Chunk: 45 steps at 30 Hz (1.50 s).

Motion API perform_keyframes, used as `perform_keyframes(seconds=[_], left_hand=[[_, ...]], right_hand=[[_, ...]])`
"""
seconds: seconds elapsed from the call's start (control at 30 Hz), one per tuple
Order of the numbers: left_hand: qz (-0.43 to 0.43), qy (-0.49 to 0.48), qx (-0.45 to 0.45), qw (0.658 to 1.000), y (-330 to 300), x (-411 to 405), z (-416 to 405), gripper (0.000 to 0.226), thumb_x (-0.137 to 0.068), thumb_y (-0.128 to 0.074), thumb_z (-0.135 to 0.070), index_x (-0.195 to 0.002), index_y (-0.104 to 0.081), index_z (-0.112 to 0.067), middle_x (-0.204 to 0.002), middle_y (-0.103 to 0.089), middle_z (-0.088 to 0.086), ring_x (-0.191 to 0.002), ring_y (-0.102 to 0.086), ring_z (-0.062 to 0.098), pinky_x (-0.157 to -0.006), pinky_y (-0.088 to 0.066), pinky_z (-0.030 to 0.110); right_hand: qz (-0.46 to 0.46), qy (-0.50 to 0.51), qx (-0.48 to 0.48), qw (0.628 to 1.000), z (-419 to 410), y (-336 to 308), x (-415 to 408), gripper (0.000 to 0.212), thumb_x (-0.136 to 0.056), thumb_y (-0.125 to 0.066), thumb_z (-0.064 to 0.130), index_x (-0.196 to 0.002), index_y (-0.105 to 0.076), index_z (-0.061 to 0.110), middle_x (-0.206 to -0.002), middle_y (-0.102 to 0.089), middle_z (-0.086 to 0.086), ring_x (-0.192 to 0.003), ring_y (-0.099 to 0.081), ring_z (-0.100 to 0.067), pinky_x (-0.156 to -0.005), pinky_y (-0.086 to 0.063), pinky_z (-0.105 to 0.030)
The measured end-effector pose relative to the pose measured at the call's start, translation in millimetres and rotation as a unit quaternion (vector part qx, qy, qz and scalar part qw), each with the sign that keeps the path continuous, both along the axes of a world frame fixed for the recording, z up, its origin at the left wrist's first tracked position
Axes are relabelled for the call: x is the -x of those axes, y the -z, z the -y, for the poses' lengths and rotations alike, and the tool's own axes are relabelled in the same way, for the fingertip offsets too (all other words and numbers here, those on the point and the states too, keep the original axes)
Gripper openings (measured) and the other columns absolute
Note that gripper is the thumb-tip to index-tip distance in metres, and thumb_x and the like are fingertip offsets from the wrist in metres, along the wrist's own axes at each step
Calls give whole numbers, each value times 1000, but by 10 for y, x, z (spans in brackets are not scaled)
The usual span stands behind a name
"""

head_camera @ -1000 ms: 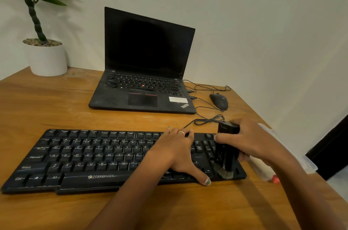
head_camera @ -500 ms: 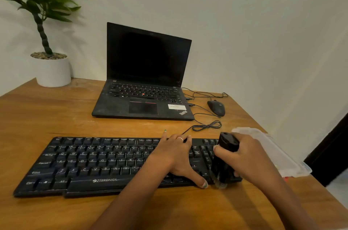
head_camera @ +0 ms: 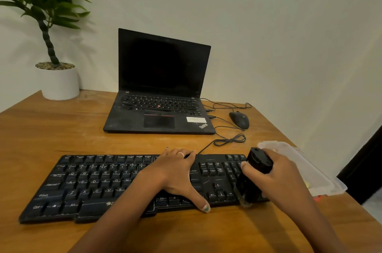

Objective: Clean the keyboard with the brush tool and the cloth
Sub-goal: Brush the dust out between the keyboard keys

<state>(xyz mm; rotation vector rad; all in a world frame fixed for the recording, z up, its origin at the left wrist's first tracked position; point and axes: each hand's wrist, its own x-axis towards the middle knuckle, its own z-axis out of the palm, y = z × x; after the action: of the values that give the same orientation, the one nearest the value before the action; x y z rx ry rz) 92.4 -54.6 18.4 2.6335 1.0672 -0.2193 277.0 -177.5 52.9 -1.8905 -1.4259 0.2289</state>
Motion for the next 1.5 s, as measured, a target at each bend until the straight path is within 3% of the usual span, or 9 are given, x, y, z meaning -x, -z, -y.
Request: perform_keyframes(seconds=[0.17,0.47,0.6,0.7,0.87,1.03,1.17,1.33,1.5], left_hand=[[12,13,-16,1000,42,17,-2,131,-63,-62,-82,-155,6,-17,-163,6,0,-149,4,22,-121,1,46],[26,18,-33,999,77,26,-8,130,-63,-59,-84,-155,2,-16,-163,1,1,-148,2,23,-121,1,46],[32,17,-31,999,73,29,-1,130,-63,-60,-84,-155,2,-16,-163,0,1,-148,0,23,-121,0,46],[36,17,-22,999,59,34,6,130,-64,-61,-82,-155,4,-16,-163,3,0,-148,2,22,-121,2,46],[31,13,-19,999,58,26,-2,131,-63,-61,-83,-155,4,-16,-163,3,0,-148,3,23,-121,3,47],[18,0,-31,999,50,36,15,133,-60,-60,-85,-155,1,-15,-163,0,0,-149,4,20,-116,14,55],[-4,-13,-54,998,35,30,17,135,-57,-56,-89,-155,-3,-12,-163,-5,4,-149,2,22,-112,20,59],[-8,-14,-61,998,15,35,33,134,-58,-56,-89,-155,-4,-12,-162,-6,5,-149,1,22,-109,25,59],[-4,-17,-62,998,5,32,43,133,-57,-56,-89,-155,-8,-12,-162,-10,5,-148,-2,22,-109,25,58]], right_hand=[[-44,30,-142,988,-129,-123,158,11,-80,-66,32,-75,-60,23,-68,-63,3,-73,-63,-13,-59,-57,-35],[-46,-16,-107,993,-891,-53,186,17,-82,-66,32,-81,-61,16,-75,-64,-3,-75,-63,-17,-67,-57,-42],[-29,-80,-1,996,-1024,16,43,13,-81,-68,32,-82,-58,24,-79,-63,7,-81,-64,-14,-71,-56,-35],[93,-40,27,995,-1011,-120,-79,20,-81,-68,31,-89,-52,23,-79,-55,10,-77,-56,-12,-60,-47,-21],[-51,-107,-42,992,-921,-39,7,12,-83,-68,25,-80,-56,28,-77,-61,7,-69,-62,-8,-51,-51,-17],[106,19,-23,994,-997,-45,-42,25,-83,-66,32,-100,-60,16,-83,-56,6,-79,-54,-16,-56,-40,-18],[-67,-49,-52,995,-982,36,122,13,-81,-67,32,-80,-55,29,-79,-63,5,-71,-63,-15,-53,-52,-23],[174,28,-47,983,-1072,29,108,25,-82,-64,37,-98,-59,17,-75,-56,6,-69,-54,-13,-66,-53,-34],[-37,-49,-24,998,-1100,65,255,13,-82,-66,30,-80,-57,20,-75,-63,1,-68,-62,-16,-60,-55,-31]])
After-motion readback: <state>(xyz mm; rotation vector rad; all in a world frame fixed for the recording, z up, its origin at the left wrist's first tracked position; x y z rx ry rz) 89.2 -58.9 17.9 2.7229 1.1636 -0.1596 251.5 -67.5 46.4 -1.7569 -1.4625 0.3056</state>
